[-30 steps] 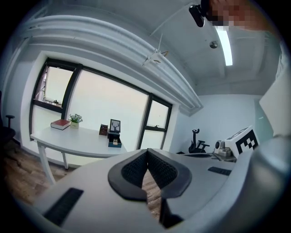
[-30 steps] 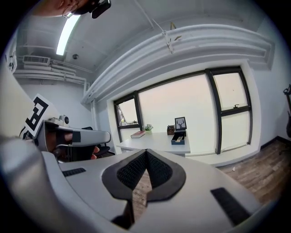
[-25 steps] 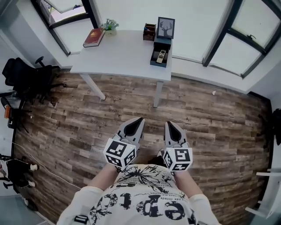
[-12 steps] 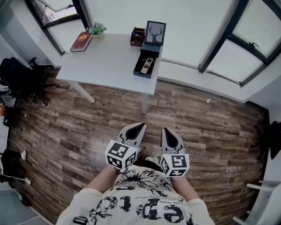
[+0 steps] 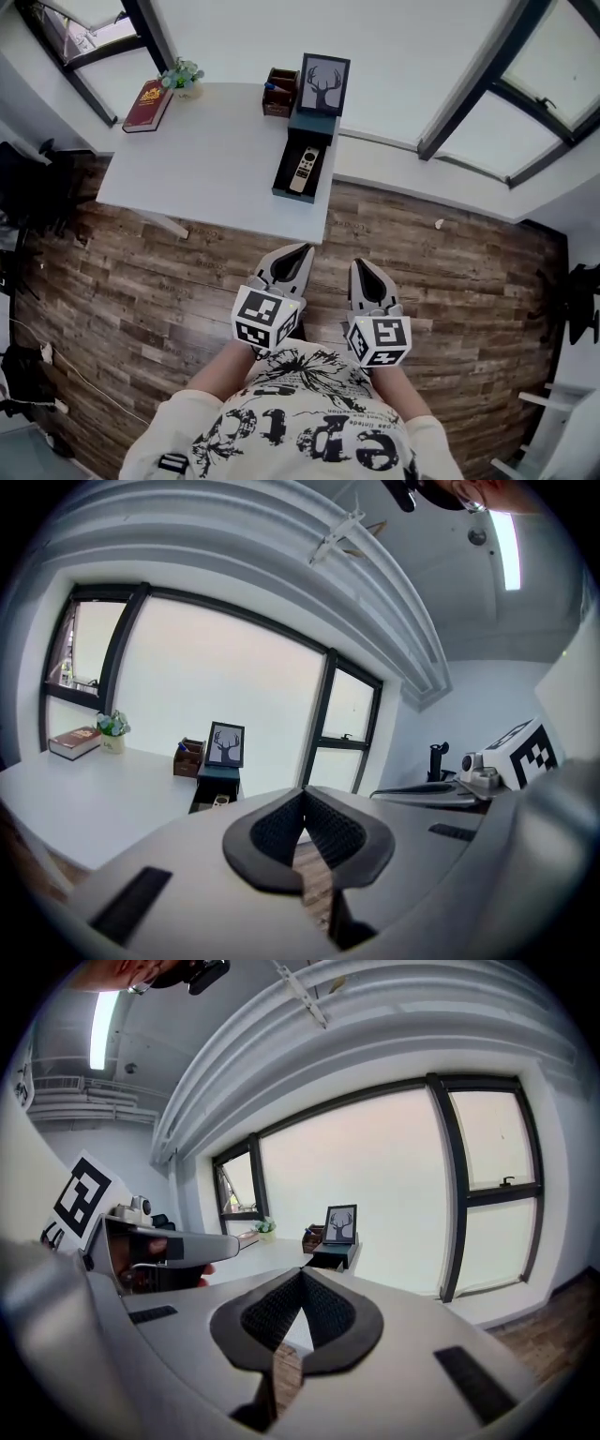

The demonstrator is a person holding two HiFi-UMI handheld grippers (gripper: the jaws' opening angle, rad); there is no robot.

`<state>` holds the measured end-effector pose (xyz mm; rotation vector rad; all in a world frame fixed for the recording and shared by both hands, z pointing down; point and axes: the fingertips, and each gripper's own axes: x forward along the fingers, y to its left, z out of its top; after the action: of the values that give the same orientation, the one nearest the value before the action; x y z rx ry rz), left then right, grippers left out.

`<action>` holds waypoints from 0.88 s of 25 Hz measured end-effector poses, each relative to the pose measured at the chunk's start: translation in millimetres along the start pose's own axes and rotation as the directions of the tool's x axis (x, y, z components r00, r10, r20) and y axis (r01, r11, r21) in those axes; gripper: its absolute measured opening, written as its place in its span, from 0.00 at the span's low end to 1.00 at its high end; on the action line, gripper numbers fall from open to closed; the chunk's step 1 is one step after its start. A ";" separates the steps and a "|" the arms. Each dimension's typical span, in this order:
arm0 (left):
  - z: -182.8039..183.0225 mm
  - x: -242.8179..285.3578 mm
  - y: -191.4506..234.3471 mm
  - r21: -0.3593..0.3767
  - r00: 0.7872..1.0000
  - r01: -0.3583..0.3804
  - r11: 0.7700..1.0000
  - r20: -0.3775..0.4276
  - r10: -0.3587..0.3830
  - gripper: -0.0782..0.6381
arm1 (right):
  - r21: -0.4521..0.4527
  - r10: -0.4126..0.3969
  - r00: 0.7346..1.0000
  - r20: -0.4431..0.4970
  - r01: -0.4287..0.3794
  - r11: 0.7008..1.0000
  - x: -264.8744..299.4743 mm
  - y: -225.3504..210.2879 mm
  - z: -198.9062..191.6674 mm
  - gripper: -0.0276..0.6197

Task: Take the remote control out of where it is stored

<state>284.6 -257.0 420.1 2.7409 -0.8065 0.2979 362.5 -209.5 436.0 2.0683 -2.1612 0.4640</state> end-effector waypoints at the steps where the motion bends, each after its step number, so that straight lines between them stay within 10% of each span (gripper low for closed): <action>1: 6.3 10.0 12.4 -0.008 1.000 0.007 1.000 -0.001 -0.007 0.12 | 0.000 -0.006 1.000 0.000 0.006 1.000 14.6 -1.5 6.3 0.05; 22: 11.5 145.7 179.5 -0.119 0.988 -0.123 0.985 -0.110 0.110 0.12 | 0.028 0.039 0.988 -0.153 -0.035 0.999 226.8 -53.2 23.4 0.05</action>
<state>306.6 -478.4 483.7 2.5447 -0.9272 0.3950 403.9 -434.2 487.2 1.9381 -2.1188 0.6358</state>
